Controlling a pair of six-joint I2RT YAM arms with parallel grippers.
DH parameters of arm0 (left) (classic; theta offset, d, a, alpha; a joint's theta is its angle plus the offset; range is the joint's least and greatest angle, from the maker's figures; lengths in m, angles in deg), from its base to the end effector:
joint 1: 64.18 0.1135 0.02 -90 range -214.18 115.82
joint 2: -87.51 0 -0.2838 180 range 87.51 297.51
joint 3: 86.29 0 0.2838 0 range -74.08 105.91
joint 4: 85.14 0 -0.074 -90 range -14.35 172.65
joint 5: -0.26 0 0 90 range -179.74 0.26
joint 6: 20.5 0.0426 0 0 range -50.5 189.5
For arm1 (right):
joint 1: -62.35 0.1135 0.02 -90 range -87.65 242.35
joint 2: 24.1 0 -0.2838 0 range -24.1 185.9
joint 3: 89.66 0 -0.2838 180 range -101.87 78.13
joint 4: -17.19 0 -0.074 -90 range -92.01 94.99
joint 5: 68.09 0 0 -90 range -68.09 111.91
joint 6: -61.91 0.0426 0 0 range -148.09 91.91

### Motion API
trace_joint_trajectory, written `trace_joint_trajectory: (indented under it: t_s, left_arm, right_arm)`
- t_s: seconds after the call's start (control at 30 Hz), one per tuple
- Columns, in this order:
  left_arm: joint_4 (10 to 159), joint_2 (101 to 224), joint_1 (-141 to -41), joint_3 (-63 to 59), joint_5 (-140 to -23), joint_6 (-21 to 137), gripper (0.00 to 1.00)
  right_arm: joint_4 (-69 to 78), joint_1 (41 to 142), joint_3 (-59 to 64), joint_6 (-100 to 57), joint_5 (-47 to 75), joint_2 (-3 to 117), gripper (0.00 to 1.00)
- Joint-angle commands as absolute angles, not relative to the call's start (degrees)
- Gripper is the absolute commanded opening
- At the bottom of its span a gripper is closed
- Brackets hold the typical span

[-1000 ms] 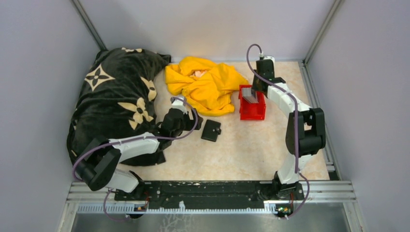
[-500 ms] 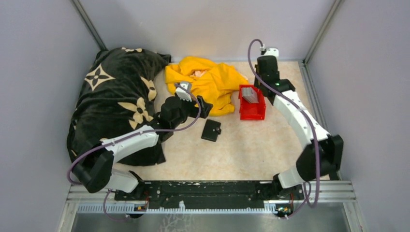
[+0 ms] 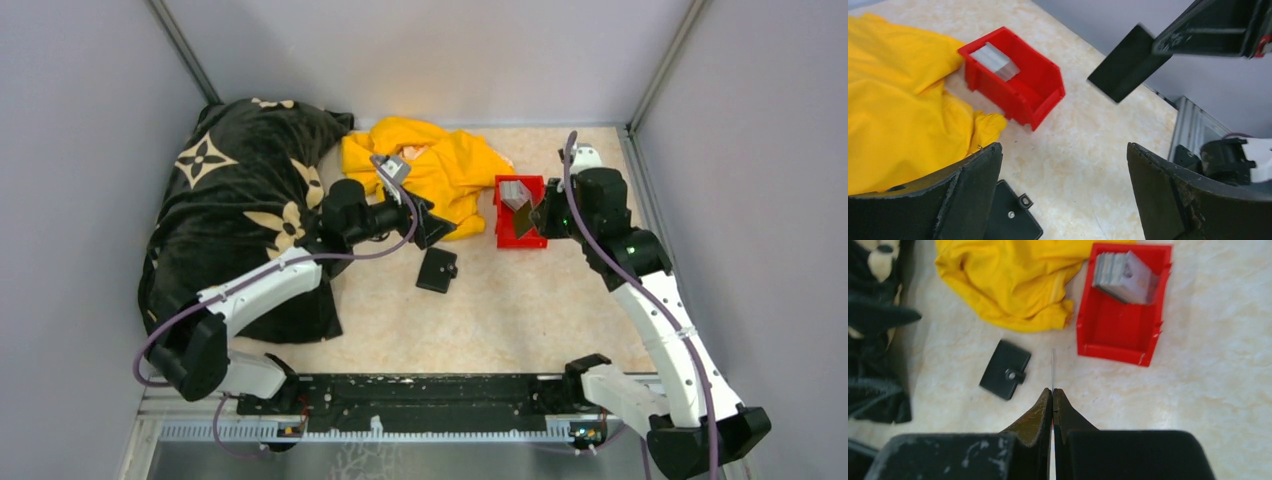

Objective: Put the credit cards into the card holder
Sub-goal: Pick up the credit card from the storage box.

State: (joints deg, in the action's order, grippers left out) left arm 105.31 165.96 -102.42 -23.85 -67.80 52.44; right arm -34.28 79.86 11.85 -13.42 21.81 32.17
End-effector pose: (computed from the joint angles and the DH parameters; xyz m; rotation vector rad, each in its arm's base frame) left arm 0.2642 -0.2285 0.3023 0.6220 1.6578 -1.0337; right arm 0.2163 0.0683 0.3999 -0.0531 2.0989 0.3428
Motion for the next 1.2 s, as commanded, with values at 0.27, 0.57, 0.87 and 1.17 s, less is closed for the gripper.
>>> trace_joint_trajectory:
  t_s: [0.27,0.57,0.87,1.17]
  left_arm:
    - [100.33,176.68,-99.35,-10.88,-38.58,48.46,0.97]
    - [101.52,179.25,-99.35,-11.05,-29.89,46.97,0.97]
    - [99.18,181.83,-99.35,-9.57,-27.97,48.84,0.92]
    - [97.45,185.06,-99.34,-7.18,-25.14,49.91,0.76]
  right_arm:
    - [-28.98,80.18,22.59,-7.83,-2.98,23.83,0.0]
    - [-18.15,80.17,27.11,-3.05,-11.96,26.46,0.0]
    - [-11.98,80.12,28.21,-0.86,-16.9,30.75,0.0]
    - [-9.45,80.19,27.65,-0.76,-19.28,35.28,0.0]
